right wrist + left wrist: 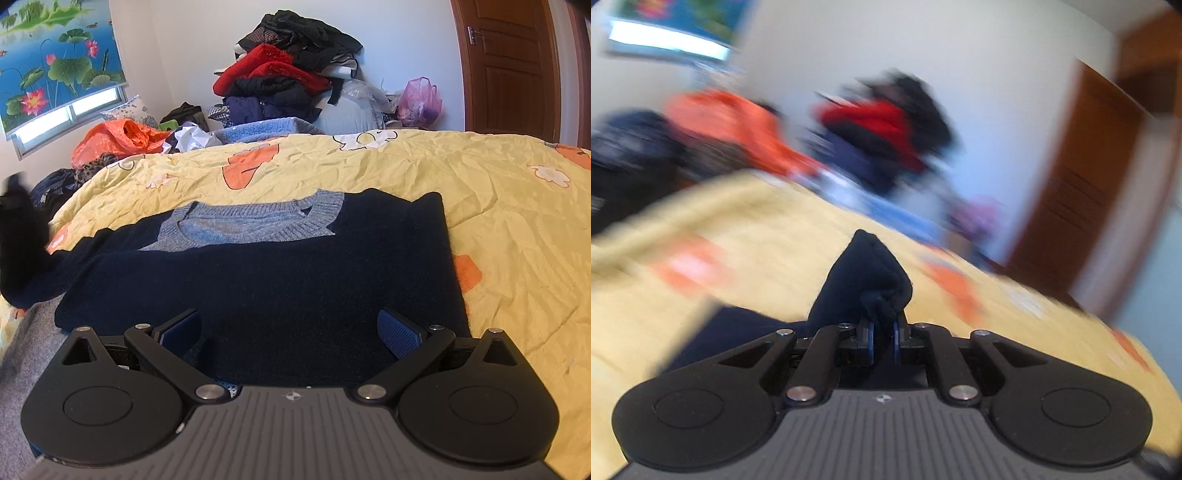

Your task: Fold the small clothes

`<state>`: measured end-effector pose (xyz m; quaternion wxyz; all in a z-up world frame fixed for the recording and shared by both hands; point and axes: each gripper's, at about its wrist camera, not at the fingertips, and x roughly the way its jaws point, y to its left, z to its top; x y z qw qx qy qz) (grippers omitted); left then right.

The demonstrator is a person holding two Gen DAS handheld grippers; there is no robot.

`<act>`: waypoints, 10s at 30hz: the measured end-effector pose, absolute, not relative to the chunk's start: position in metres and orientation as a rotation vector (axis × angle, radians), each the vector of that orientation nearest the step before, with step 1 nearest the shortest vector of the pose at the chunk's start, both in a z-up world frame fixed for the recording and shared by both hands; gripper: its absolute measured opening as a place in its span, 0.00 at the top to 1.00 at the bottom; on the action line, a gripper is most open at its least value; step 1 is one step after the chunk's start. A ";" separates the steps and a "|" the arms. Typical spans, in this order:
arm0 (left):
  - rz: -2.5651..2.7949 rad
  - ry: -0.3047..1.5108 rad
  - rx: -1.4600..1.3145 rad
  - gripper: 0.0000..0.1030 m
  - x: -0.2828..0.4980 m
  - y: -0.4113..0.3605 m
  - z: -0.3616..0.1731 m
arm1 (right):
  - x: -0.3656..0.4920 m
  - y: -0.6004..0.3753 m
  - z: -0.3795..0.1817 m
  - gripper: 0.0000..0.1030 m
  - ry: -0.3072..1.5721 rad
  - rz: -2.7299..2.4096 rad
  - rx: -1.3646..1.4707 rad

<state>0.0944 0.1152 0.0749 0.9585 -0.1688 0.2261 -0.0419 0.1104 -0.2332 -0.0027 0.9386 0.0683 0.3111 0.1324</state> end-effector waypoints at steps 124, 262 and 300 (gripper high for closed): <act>-0.097 0.709 0.038 0.00 0.179 0.026 0.001 | 0.144 -0.245 0.000 0.40 0.645 0.146 -0.049; -0.042 0.730 0.031 0.00 -0.026 0.032 0.002 | -0.082 -0.243 -0.003 0.00 0.700 0.120 -0.049; -0.040 0.796 -0.008 0.00 -0.064 0.030 0.014 | -0.082 -0.243 -0.003 0.00 0.700 0.120 -0.050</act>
